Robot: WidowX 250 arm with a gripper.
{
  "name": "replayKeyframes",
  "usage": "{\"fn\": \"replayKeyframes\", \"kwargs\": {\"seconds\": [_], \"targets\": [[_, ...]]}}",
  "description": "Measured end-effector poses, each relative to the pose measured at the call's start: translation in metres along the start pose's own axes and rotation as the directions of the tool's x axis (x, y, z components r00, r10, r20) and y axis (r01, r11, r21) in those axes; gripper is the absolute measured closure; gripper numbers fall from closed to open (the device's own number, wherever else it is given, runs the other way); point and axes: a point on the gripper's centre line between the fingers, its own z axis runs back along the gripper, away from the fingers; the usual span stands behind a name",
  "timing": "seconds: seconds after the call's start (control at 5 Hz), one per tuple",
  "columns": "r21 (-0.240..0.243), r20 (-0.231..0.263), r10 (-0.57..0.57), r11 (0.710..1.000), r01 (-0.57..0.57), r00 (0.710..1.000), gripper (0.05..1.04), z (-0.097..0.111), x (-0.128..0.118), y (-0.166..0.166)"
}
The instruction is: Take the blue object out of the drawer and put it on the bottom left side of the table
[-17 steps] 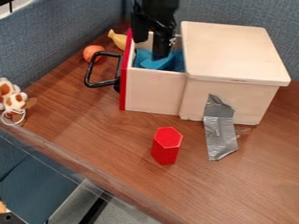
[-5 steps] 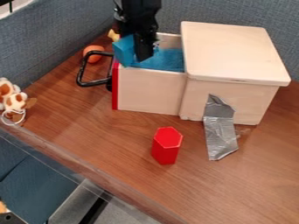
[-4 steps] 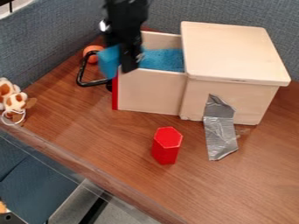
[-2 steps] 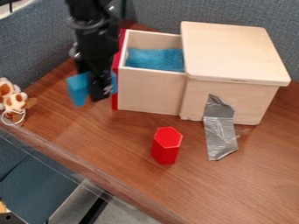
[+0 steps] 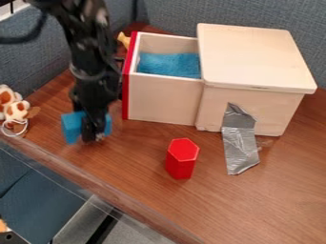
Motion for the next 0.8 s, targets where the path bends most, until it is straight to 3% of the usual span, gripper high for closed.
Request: {"fn": "replayKeyframes", "kwargs": {"seconds": [0.2,0.4,0.6,0.8], "targets": [[0.056,0.009,-0.126,0.991,0.126,0.992,0.461,-0.013,0.011,0.01],[0.083,0.021,-0.166,0.983,0.164,0.986,0.41,-0.016,0.018,0.018],[0.054,0.033,-0.154,0.987,0.152,0.988,0.14,-0.013,0.012,0.006],[0.022,0.071,-0.147,0.989,0.146,0.987,0.076,0.007,0.011,-0.004]]}}
